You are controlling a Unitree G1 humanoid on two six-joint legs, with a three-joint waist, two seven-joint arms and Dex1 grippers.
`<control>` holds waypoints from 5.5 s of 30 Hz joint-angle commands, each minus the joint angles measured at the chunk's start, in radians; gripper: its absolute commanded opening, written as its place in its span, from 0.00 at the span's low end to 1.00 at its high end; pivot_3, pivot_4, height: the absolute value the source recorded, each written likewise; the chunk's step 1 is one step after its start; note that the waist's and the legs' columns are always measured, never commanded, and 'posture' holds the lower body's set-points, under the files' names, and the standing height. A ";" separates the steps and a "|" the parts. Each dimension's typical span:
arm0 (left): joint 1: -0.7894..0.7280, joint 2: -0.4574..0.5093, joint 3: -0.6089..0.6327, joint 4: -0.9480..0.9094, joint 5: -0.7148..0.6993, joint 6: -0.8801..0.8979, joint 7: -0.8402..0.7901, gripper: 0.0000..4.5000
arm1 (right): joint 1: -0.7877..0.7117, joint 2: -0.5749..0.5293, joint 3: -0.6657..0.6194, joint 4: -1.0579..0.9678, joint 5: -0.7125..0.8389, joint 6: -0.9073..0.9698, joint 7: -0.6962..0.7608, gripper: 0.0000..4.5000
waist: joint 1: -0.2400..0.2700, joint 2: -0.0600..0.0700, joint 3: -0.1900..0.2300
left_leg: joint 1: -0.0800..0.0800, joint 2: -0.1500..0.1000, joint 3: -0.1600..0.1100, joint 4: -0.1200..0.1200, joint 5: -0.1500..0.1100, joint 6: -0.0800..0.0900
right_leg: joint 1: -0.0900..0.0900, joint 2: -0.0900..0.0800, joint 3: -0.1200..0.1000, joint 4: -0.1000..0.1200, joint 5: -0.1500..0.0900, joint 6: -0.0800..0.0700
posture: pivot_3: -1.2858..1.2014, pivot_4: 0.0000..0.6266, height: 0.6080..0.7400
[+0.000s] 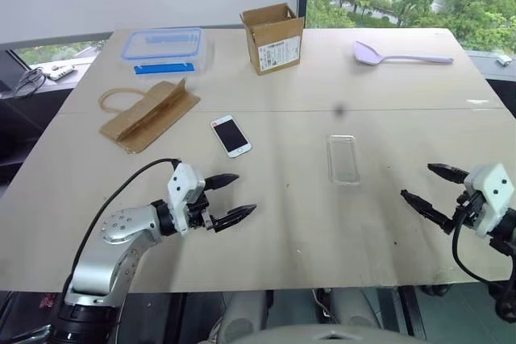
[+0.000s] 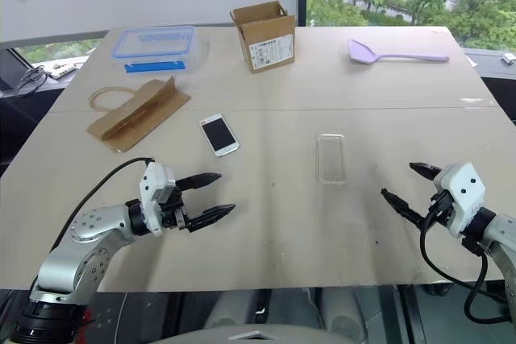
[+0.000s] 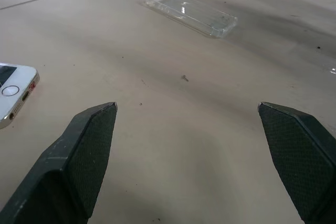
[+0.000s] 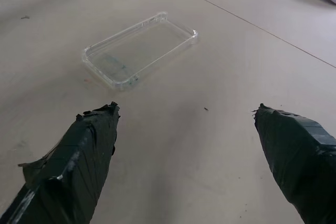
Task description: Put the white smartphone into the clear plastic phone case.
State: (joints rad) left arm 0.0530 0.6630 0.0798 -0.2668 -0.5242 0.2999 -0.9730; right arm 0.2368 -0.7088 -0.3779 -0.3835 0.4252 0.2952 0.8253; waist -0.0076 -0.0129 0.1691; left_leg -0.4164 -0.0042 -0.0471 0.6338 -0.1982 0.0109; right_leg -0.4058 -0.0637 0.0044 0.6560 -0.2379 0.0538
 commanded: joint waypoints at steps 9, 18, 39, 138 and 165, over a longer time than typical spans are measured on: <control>-0.159 -0.084 0.072 -0.028 0.029 0.203 0.346 0.98 | 0.089 0.050 0.090 -0.226 -0.003 -0.071 0.005 1.00 | 0.017 -0.001 0.000 | 0.000 0.000 0.002 0.000 0.000 0.000 | 0.000 0.001 0.001 0.000 -0.001 0.000 | 0.52 0.24 1.00; -0.575 -0.250 0.202 0.022 0.017 1.020 0.882 0.98 | -0.053 -0.034 0.164 -0.358 0.136 0.057 0.042 1.00 | 0.024 -0.011 0.006 | 0.000 -0.002 -0.004 0.002 0.000 0.000 | 0.003 0.002 -0.005 0.001 0.001 0.003 | 0.52 0.24 1.00; -1.043 -0.686 0.291 0.594 0.479 1.067 1.362 0.98 | -0.205 -0.071 0.200 -0.397 0.169 0.138 -0.025 1.00 | 0.023 -0.011 0.006 | 0.003 -0.010 -0.010 0.002 0.000 -0.001 | 0.008 -0.001 -0.010 0.002 0.001 0.007 | 0.52 0.24 1.00; -0.556 0.127 -0.165 0.103 0.151 0.697 0.235 0.28 | -0.044 -0.051 0.171 -0.516 0.245 0.308 -0.225 1.00 | 0.010 -0.009 0.008 | -0.001 -0.008 -0.012 0.002 -0.001 0.001 | 0.006 -0.005 -0.012 0.000 -0.004 0.000 | 0.52 0.24 1.00; -0.636 -0.108 -0.219 0.208 0.130 0.435 0.092 0.01 | -0.052 -0.070 0.171 -0.538 0.254 0.316 -0.246 1.00 | 0.021 -0.009 0.008 | 0.001 -0.009 -0.014 0.002 -0.003 0.004 | 0.009 -0.006 -0.014 0.003 -0.009 -0.001 | 0.52 0.24 1.00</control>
State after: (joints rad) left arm -0.5428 0.5602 -0.2077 -0.1041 -0.4090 0.7620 -0.9315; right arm 0.1825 -0.7721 -0.1763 -0.8799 0.6697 0.6172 0.5813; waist 0.0135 -0.0223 0.1772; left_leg -0.4152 -0.0130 -0.0608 0.6365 -0.2010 0.0149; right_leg -0.3964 -0.0693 -0.0097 0.6591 -0.2464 0.0529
